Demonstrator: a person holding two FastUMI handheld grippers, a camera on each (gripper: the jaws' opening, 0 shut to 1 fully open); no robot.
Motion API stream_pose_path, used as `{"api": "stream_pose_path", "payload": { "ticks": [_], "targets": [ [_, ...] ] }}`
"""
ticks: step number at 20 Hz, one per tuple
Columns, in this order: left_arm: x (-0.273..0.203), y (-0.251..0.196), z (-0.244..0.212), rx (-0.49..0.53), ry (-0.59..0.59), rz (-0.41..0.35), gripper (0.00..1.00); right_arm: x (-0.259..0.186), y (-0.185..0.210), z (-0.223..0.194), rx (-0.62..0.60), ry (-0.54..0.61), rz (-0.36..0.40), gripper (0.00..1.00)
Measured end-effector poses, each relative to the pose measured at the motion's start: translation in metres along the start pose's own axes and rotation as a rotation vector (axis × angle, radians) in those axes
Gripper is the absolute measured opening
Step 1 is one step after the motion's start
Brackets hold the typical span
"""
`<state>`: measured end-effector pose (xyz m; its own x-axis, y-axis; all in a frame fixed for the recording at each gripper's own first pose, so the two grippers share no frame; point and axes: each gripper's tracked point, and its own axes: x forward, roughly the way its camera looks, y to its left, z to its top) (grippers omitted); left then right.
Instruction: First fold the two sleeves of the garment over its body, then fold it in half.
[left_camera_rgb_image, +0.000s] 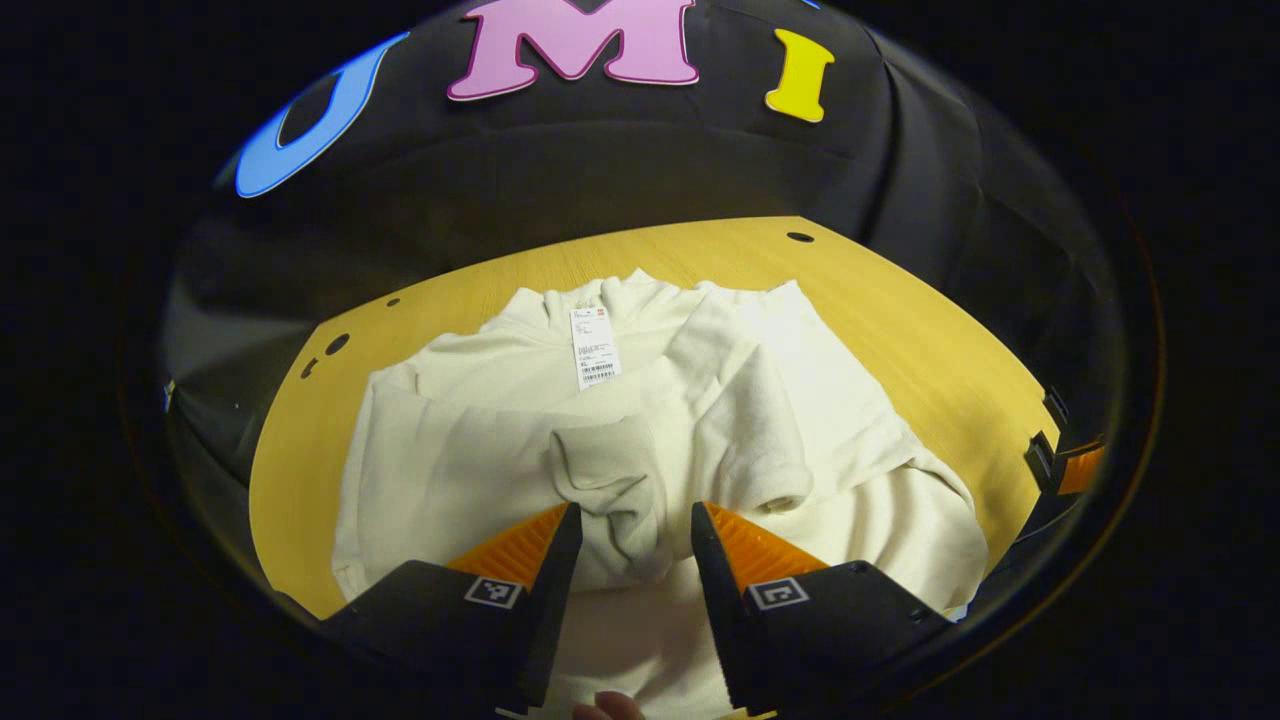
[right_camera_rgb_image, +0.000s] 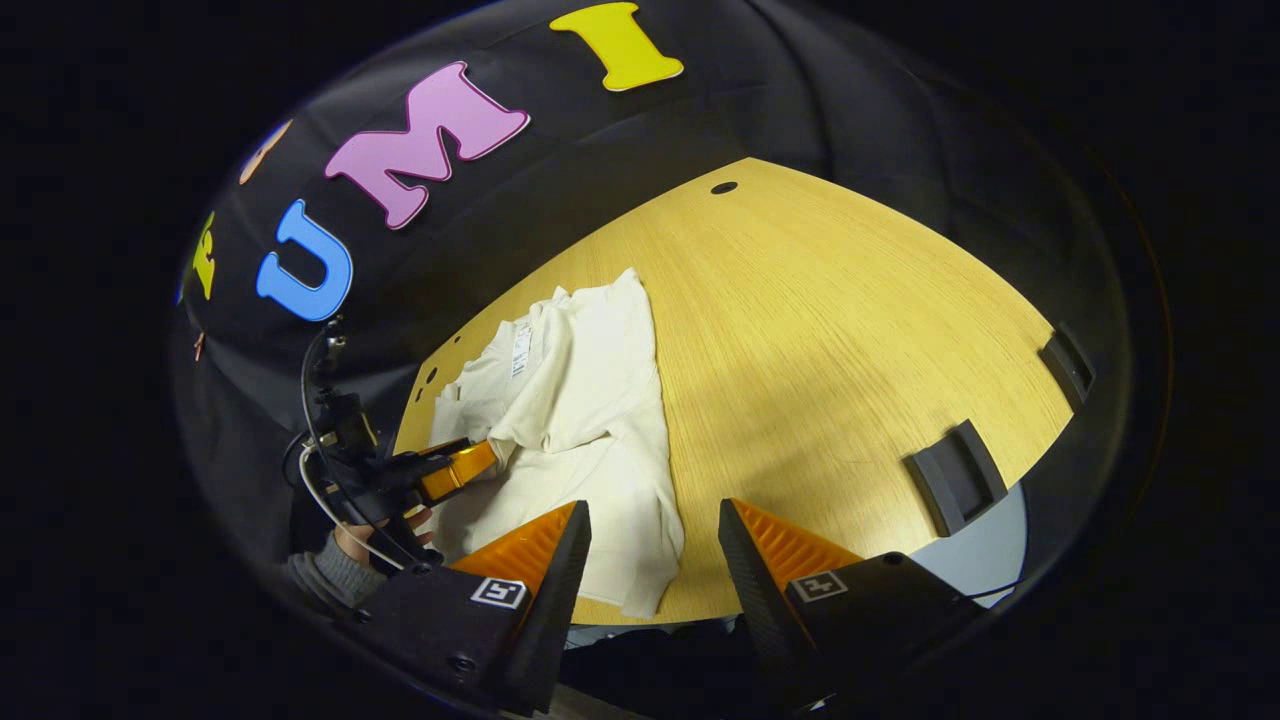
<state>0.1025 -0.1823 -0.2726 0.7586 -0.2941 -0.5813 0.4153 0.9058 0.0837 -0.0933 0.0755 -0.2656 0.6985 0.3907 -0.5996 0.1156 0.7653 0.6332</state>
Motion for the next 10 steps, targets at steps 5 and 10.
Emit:
{"api": "stream_pose_path", "payload": {
  "ticks": [5,10],
  "targets": [
    [-0.048,0.021,-0.006,-0.012,-0.030,-0.005,0.75,0.004,0.013,-0.016,-0.036,0.029,0.005,0.80],
    [-0.096,0.066,-0.041,-0.105,-0.006,0.039,0.77,0.012,0.018,-0.037,-0.100,0.069,-0.011,0.80]
  ]
}}
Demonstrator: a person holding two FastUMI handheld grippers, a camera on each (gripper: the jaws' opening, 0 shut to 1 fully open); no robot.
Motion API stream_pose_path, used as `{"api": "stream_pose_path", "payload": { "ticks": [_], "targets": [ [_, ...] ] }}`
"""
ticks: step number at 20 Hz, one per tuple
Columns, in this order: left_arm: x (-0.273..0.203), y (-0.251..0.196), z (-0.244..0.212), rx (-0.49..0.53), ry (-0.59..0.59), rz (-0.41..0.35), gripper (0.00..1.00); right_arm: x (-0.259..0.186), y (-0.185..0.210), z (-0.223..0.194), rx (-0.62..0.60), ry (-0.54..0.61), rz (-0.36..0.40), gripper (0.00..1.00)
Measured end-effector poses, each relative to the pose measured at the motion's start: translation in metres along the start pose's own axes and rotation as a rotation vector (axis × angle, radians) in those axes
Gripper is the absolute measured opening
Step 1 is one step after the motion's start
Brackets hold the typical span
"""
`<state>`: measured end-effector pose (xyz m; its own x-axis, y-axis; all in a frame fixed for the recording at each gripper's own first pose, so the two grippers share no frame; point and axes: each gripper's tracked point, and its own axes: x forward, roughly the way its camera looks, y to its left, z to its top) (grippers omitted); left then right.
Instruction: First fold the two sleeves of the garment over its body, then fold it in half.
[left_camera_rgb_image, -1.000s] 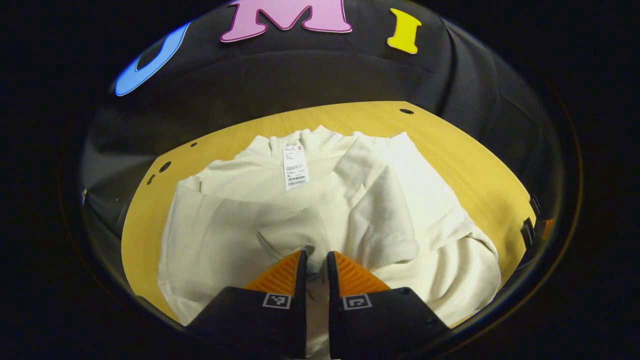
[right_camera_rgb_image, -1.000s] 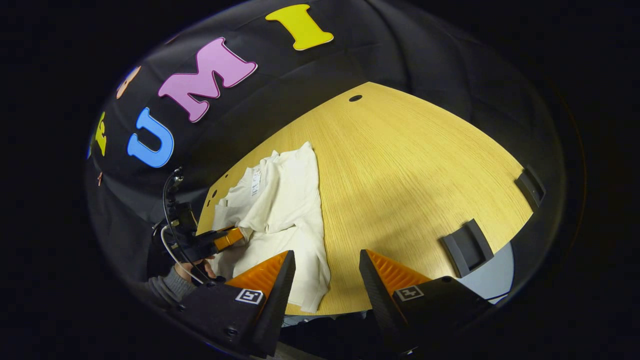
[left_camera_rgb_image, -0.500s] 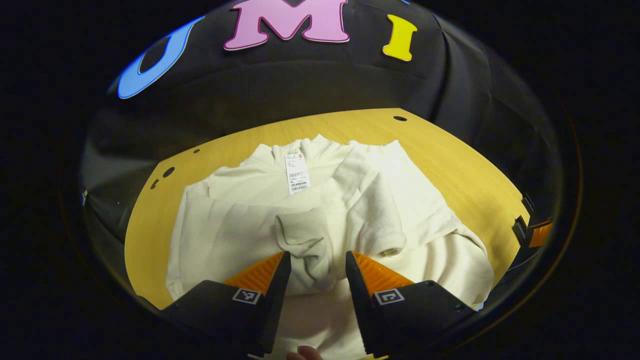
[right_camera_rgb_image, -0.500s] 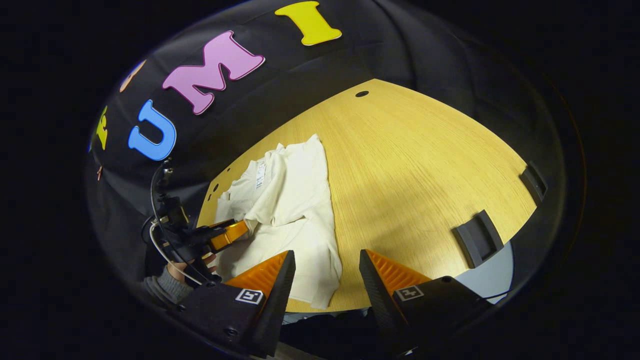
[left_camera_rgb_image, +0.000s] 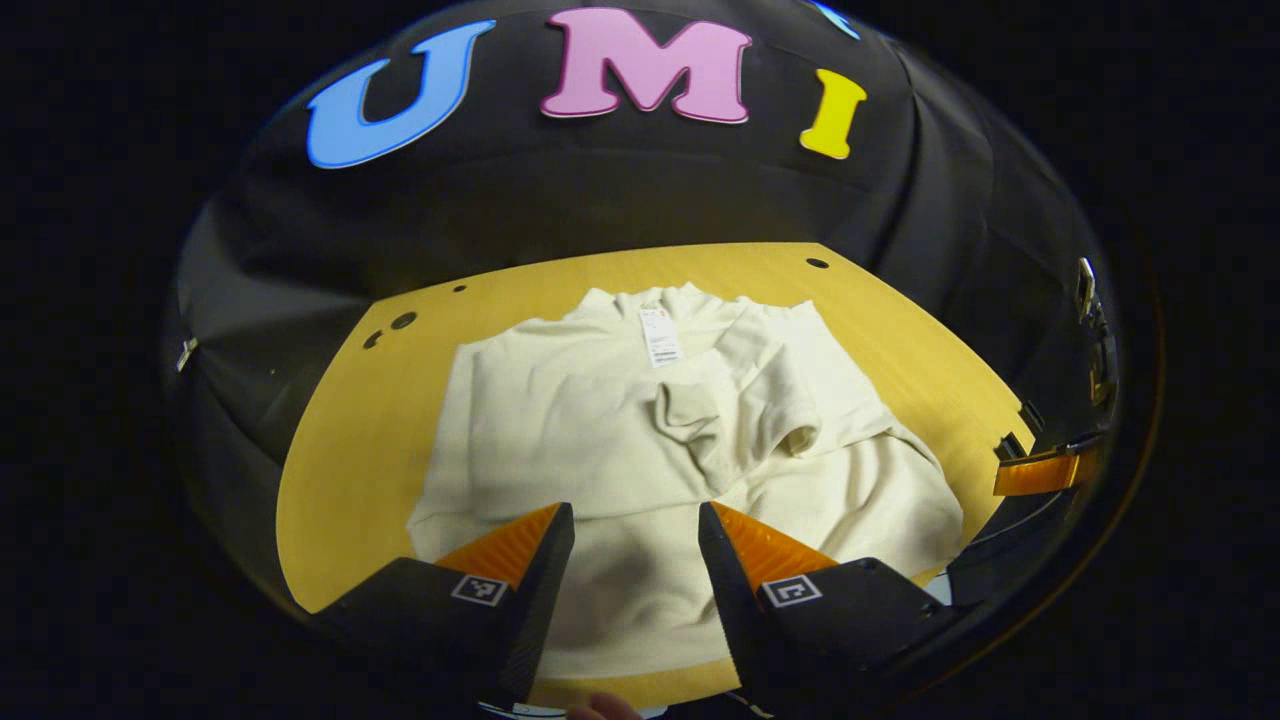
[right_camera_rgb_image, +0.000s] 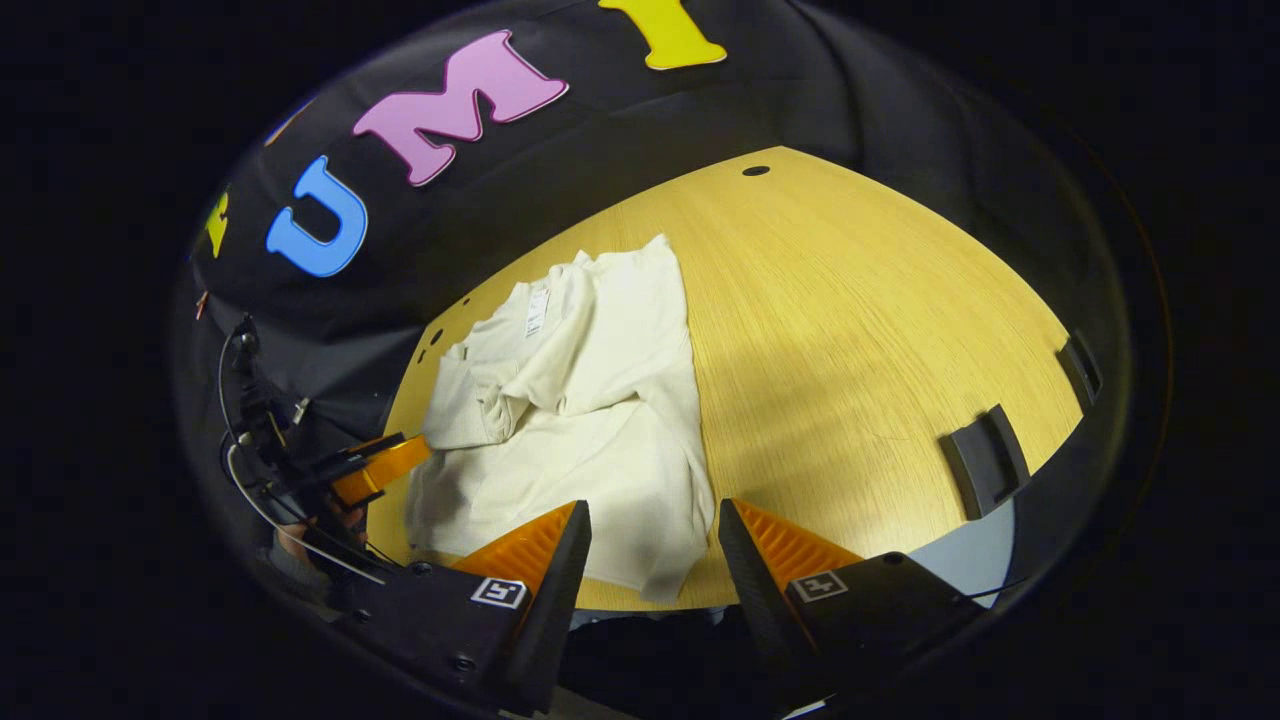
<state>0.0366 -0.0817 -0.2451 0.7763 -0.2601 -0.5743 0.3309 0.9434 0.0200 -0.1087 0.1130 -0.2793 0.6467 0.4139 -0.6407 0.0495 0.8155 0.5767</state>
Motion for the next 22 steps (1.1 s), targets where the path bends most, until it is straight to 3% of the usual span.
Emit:
{"api": "stream_pose_path", "payload": {
  "ticks": [8,18,22],
  "targets": [
    [-0.035,0.070,-0.075,-0.095,0.104,0.091,0.77,0.011,-0.003,-0.029,-0.058,0.053,-0.068,0.80],
    [-0.024,0.096,-0.140,-0.155,0.235,0.123,0.77,0.036,-0.010,-0.056,-0.066,0.121,-0.130,0.80],
    [-0.015,0.095,-0.143,-0.204,0.275,0.124,0.79,0.054,-0.009,-0.049,-0.151,0.135,-0.178,0.76]
  ]
}}
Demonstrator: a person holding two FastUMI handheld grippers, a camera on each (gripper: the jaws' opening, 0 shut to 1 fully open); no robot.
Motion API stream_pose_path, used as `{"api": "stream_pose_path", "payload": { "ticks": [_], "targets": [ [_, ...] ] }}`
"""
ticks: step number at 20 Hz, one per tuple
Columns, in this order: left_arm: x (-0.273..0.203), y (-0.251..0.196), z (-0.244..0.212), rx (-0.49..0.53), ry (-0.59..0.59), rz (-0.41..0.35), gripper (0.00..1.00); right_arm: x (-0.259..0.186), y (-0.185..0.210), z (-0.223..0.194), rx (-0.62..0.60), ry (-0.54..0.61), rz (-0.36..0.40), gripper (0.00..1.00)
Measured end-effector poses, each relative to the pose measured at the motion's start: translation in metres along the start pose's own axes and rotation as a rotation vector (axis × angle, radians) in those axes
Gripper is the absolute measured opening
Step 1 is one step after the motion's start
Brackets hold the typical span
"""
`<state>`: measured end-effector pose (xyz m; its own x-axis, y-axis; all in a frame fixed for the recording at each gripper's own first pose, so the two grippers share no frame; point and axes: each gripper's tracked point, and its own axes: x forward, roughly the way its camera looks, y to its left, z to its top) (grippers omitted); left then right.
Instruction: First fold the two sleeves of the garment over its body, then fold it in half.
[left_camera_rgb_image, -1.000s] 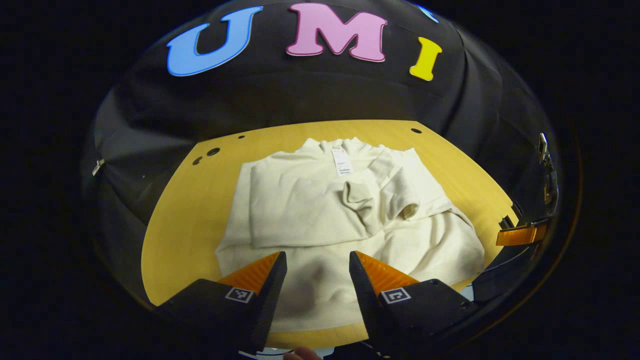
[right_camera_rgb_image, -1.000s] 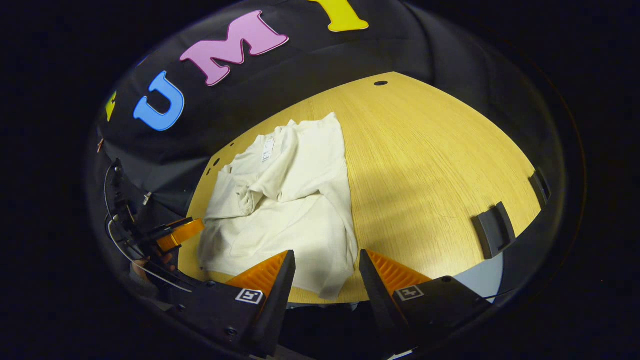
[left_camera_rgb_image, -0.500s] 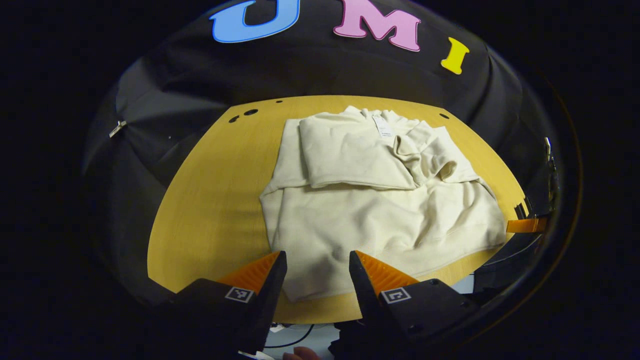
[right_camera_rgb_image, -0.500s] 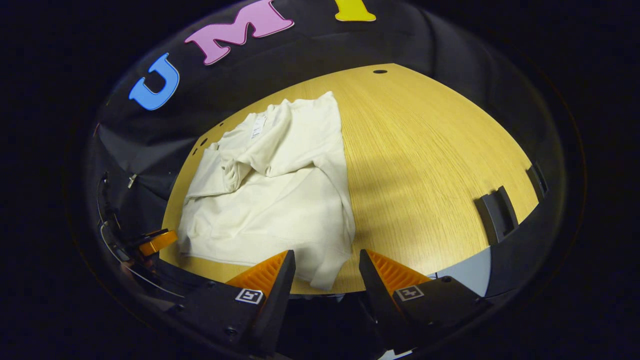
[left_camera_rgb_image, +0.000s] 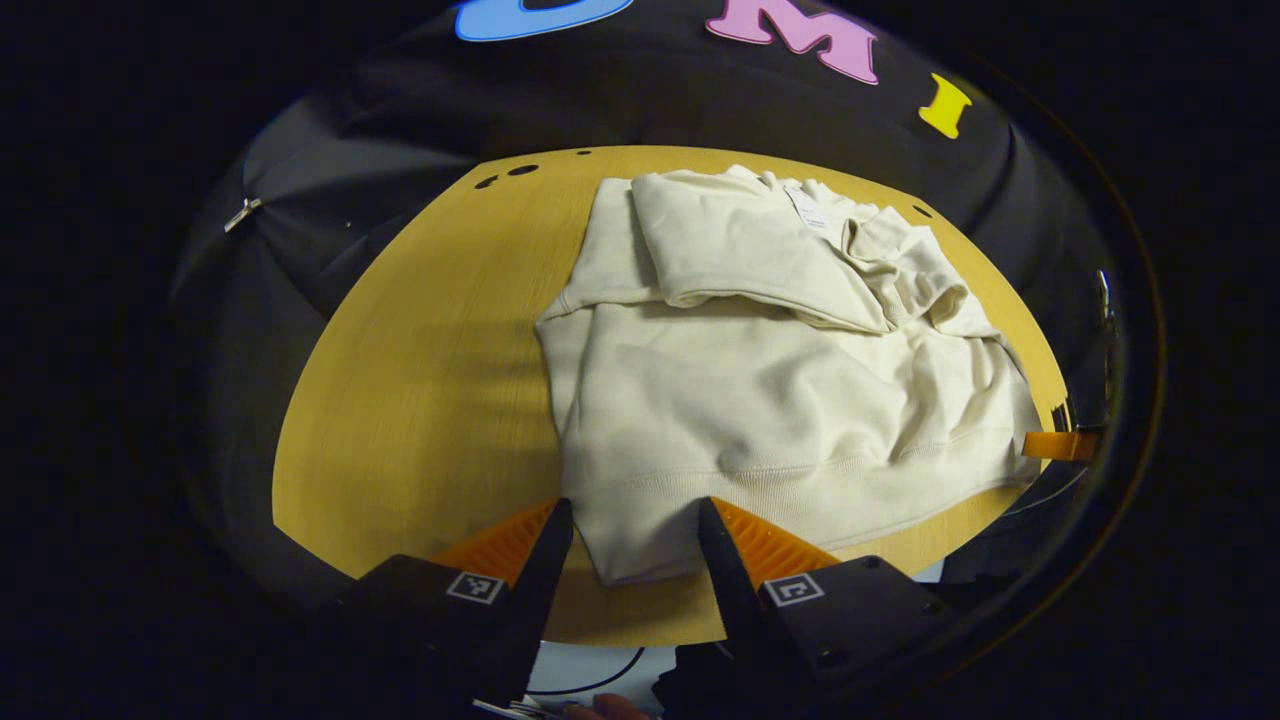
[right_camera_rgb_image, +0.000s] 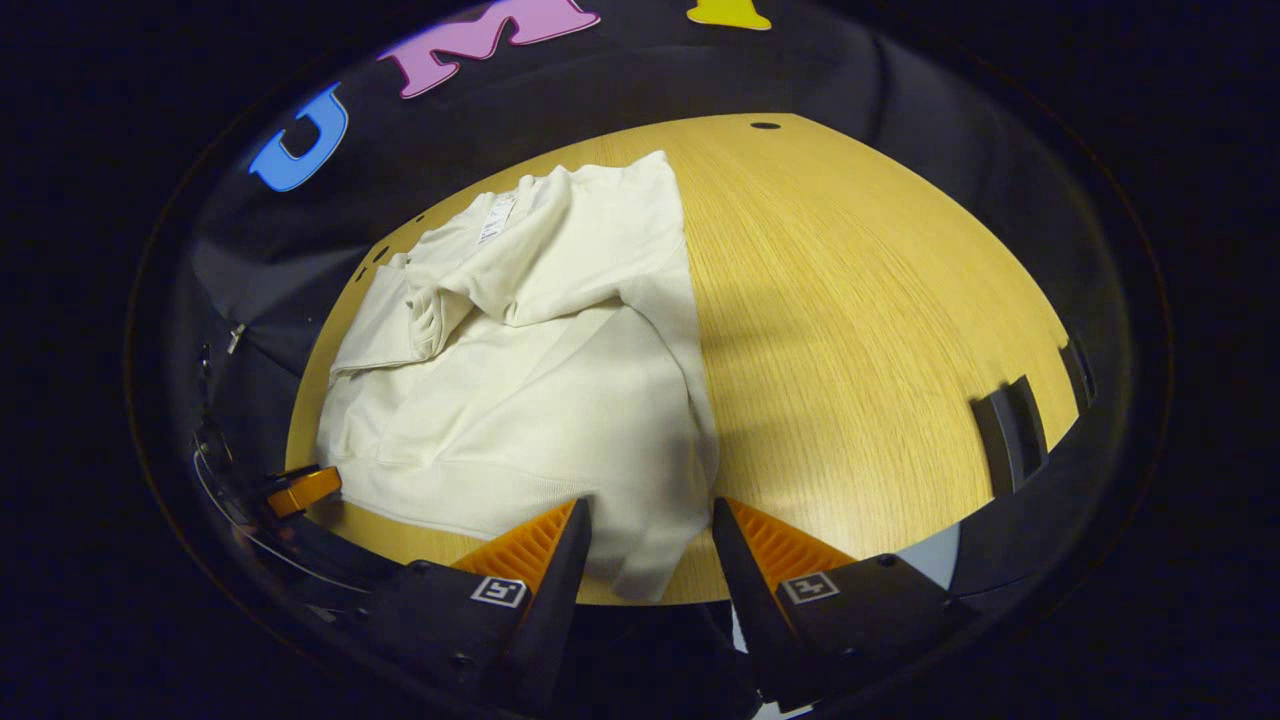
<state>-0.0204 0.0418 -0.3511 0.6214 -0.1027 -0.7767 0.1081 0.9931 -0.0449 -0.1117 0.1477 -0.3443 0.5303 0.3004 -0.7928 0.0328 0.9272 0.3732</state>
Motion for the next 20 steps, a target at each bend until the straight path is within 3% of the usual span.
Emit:
{"api": "stream_pose_path", "payload": {
  "ticks": [3,5,6,7,9,10,13,20],
  "targets": [
    [0.002,-0.003,0.001,0.025,0.026,0.004,0.82,0.006,0.001,-0.002,-0.156,0.039,-0.072,0.77],
    [0.001,-0.008,0.002,0.046,0.026,-0.011,0.82,0.006,0.013,-0.001,-0.235,0.021,-0.078,0.78],
    [0.002,-0.015,0.002,0.076,0.014,-0.036,0.74,0.009,0.017,-0.002,-0.228,-0.001,-0.075,0.76],
    [0.003,-0.022,0.002,0.108,-0.005,-0.067,0.65,0.010,0.026,-0.004,-0.211,-0.020,-0.046,0.47],
    [0.005,-0.029,0.009,0.157,-0.040,-0.054,0.12,0.011,0.029,-0.004,-0.214,-0.028,-0.037,0.21],
    [0.006,-0.028,0.009,0.155,-0.035,-0.032,0.07,0.013,0.032,-0.004,-0.206,-0.028,-0.021,0.14],
    [0.003,-0.031,0.017,0.044,-0.039,-0.062,0.06,0.005,0.031,0.001,-0.151,-0.026,0.016,0.07],
    [-0.034,-0.025,0.050,0.014,-0.112,-0.102,0.06,-0.034,0.048,0.053,-0.046,-0.172,0.092,0.07]
  ]
}}
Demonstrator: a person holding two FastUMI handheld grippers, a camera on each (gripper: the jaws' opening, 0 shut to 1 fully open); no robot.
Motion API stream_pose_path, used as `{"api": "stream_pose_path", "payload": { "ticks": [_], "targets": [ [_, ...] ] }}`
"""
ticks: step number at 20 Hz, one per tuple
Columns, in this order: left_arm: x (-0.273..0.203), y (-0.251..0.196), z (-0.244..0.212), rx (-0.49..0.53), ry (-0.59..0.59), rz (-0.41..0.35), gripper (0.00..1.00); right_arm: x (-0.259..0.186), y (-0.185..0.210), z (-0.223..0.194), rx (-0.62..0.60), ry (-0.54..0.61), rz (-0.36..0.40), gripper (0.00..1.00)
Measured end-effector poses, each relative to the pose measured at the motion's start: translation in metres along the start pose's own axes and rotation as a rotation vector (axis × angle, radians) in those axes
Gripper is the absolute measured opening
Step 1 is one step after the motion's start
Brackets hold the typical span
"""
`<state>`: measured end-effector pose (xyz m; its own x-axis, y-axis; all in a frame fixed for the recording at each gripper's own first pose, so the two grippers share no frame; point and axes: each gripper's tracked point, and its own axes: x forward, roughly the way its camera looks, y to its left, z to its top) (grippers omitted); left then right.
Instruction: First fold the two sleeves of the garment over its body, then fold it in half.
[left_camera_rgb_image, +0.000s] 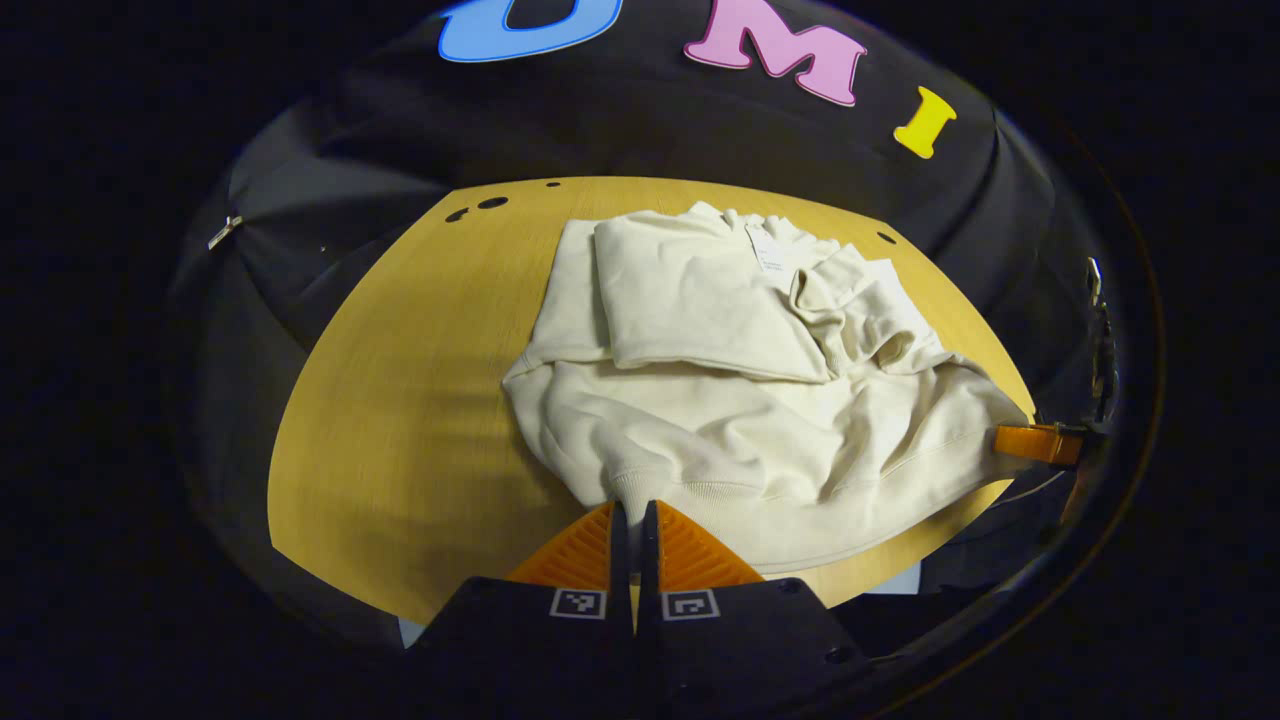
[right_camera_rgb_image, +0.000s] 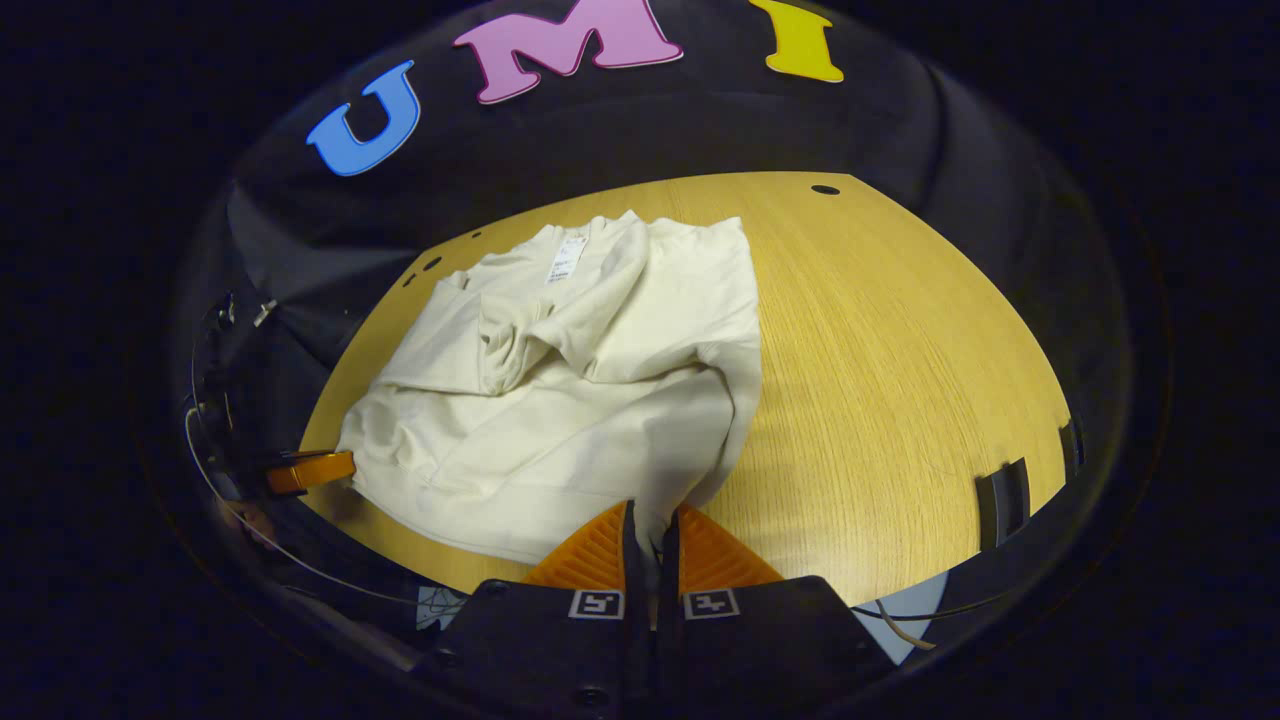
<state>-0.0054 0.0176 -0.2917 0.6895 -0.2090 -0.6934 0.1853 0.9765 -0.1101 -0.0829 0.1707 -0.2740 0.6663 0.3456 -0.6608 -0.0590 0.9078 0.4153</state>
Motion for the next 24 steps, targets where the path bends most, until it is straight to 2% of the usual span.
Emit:
{"api": "stream_pose_path", "payload": {
  "ticks": [3,9,12,21,24],
  "targets": [
    [-0.010,-0.001,0.030,-0.036,-0.044,-0.024,0.06,-0.006,0.009,0.033,0.019,-0.070,0.028,0.07],
    [-0.012,-0.006,0.094,0.001,-0.138,-0.040,0.06,-0.005,0.025,0.097,0.082,-0.186,0.075,0.07],
    [-0.005,-0.007,0.121,-0.016,-0.169,-0.040,0.06,-0.001,0.027,0.131,0.110,-0.230,0.082,0.07],
    [0.046,0.000,0.178,-0.045,-0.205,-0.025,0.06,0.055,0.007,0.182,0.147,-0.246,0.033,0.06],
    [0.074,0.014,0.192,-0.084,-0.196,0.013,0.06,0.080,-0.004,0.192,0.166,-0.235,0.005,0.06]
  ]
}}
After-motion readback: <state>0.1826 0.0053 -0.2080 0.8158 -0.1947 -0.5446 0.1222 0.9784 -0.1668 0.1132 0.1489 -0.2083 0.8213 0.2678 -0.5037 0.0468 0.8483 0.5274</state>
